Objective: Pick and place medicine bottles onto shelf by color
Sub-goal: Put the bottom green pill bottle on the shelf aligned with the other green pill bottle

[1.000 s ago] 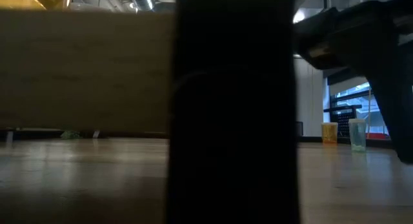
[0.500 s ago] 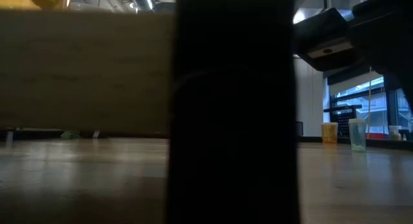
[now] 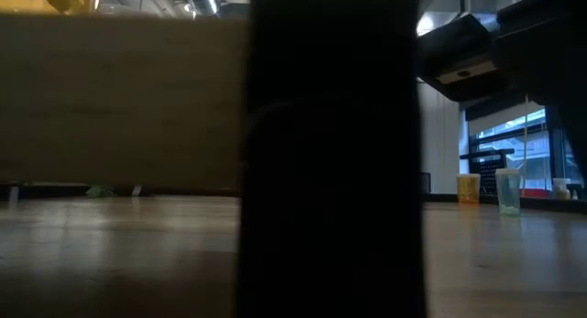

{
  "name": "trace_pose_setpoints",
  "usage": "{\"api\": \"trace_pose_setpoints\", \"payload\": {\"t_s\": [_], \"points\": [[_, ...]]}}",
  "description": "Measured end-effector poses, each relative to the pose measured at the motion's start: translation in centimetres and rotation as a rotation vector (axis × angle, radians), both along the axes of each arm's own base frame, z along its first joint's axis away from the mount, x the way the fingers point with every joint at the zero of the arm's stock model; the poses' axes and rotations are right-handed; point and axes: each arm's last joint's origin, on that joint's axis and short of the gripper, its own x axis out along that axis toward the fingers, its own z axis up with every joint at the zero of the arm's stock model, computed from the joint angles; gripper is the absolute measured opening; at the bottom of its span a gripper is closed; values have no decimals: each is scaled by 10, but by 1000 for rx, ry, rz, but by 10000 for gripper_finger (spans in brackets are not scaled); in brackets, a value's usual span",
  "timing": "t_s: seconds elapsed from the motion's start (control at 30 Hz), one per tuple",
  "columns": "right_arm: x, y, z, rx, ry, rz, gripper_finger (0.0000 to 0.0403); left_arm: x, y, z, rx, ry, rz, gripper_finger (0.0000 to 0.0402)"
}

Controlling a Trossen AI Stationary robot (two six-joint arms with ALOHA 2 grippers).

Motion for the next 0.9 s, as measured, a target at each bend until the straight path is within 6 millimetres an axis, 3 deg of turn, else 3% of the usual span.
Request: {"api": "trace_pose_setpoints", "payload": {"t_s": [0.37, 0.67, 0.9], "points": [[5, -3, 3, 3, -19, -77, 107, -4, -5, 0, -11, 0, -9, 273], [9, -7, 24, -17, 46, -93, 109, -4, -5, 0, -11, 0, -11, 273], [10, -13, 55, -78, 111, -103, 109, -5, -5, 0, -10, 0, -12, 273]]}}
